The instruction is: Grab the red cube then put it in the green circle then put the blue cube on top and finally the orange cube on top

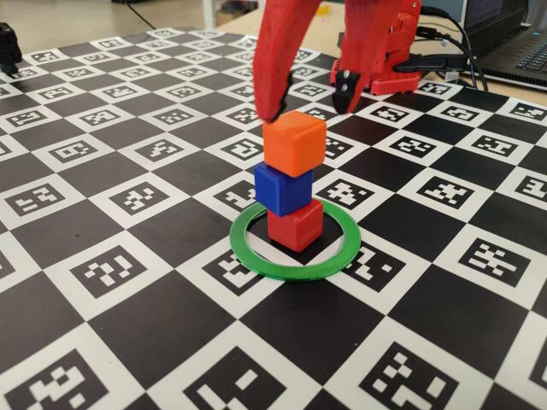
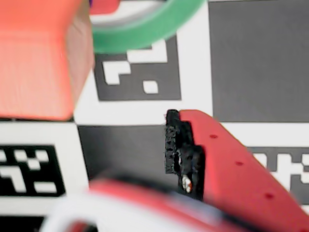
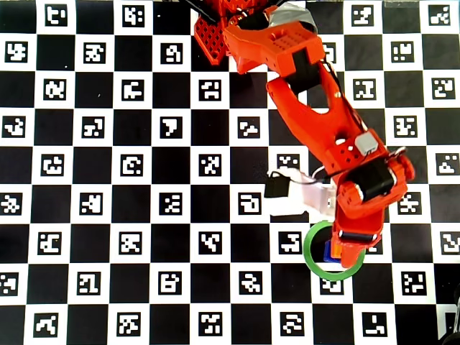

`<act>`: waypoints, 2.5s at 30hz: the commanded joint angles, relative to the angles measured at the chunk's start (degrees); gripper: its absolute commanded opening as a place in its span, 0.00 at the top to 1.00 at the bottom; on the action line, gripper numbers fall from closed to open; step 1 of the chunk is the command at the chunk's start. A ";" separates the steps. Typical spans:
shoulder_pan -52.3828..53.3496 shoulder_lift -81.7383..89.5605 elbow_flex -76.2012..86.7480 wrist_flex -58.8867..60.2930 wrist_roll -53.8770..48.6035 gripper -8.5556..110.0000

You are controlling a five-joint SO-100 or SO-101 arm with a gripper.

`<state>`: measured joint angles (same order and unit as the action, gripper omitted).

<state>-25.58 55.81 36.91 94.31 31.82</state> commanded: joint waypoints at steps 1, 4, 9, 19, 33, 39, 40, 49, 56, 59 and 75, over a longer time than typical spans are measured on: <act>-0.79 12.92 2.99 -0.88 0.26 0.62; -1.05 18.02 9.32 -2.02 -0.62 0.62; -1.32 28.30 22.24 -5.27 -3.60 0.69; 0.26 52.91 51.50 -12.83 -15.12 0.93; 2.90 91.05 97.73 -30.50 -58.45 0.98; 4.22 101.87 109.25 -32.70 -74.09 0.98; 4.57 103.45 111.18 -32.78 -76.46 0.98; 12.22 115.58 124.89 -33.93 -87.98 0.98; 17.93 125.51 134.21 -34.01 -93.78 0.98; 20.04 128.85 137.81 -34.37 -97.38 0.98; 23.99 136.67 145.55 -21.09 -108.28 0.98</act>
<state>-1.85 189.76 179.38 69.96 -75.32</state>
